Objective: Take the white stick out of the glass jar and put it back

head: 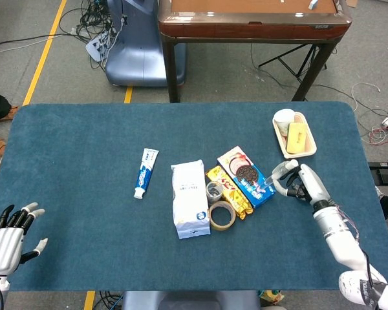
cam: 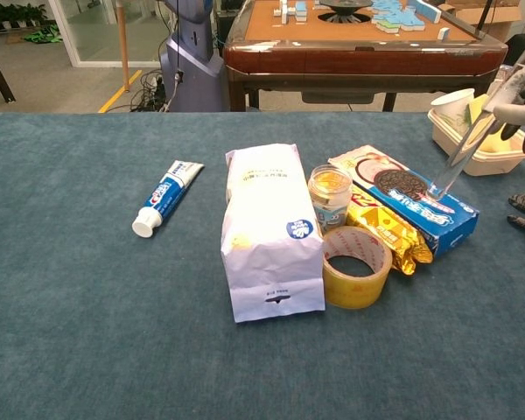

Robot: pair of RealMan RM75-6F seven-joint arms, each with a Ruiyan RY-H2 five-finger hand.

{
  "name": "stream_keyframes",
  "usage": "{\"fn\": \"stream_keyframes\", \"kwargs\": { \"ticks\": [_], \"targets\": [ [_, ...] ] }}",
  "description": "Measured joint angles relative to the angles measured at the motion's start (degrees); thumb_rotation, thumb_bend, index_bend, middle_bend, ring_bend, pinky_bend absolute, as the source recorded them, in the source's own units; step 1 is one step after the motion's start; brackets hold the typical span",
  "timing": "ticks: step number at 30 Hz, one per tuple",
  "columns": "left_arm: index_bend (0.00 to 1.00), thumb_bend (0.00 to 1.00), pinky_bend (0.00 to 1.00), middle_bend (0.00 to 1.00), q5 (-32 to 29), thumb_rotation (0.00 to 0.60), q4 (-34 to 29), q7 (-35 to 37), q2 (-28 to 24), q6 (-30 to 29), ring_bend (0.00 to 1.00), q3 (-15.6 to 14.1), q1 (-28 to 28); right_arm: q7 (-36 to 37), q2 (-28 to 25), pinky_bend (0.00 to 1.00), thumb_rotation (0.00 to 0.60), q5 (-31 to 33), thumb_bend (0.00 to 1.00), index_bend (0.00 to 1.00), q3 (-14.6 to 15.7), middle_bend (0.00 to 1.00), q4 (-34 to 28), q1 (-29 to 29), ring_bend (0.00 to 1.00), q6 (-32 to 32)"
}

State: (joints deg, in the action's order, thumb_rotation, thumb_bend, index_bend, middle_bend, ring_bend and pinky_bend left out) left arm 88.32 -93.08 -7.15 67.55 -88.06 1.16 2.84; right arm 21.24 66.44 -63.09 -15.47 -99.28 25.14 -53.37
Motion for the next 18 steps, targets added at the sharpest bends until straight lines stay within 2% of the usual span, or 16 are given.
{"fn": "stream_keyframes", "kwargs": {
  "ticks": [6,9,13,18],
  "targets": [
    [0.25,0.27,0.05,0.17,0.0,0.600,0.0,-0.1,0.0,0.1,0.21,0.0,0.1,-12.4,3.2,0.50,0.600,-2.7,0.53,0.64,0.9,0.51,3.3,-0.2,0.44,-8.5],
    [0.25,0.27,0.05,0.17,0.0,0.600,0.1,0.0,0.1,0.1,0.21,0.0,0.0,-16.3,4.3,0.50,0.600,-3.1,0.53,0.64,1.1,0.51,3.9,-0.3,0.44,-11.9],
    [0.25,0.27,0.05,0.17,-0.1,0.600,0.2,0.1,0.1,0.0,0.21,-0.1,-0.1,-13.7,4.1,0.50,0.600,-2.6,0.53,0.64,1.0,0.51,3.2,-0.3,0.44,-10.1],
    [0.25,0.27,0.05,0.17,0.0,0.600,0.2,0.2,0.1,-0.1,0.21,-0.1,-0.1,-4.6,2.5,0.50,0.600,-1.6,0.53,0.64,0.6,0.51,0.7,-0.3,0.44,-4.5]
  ]
}}
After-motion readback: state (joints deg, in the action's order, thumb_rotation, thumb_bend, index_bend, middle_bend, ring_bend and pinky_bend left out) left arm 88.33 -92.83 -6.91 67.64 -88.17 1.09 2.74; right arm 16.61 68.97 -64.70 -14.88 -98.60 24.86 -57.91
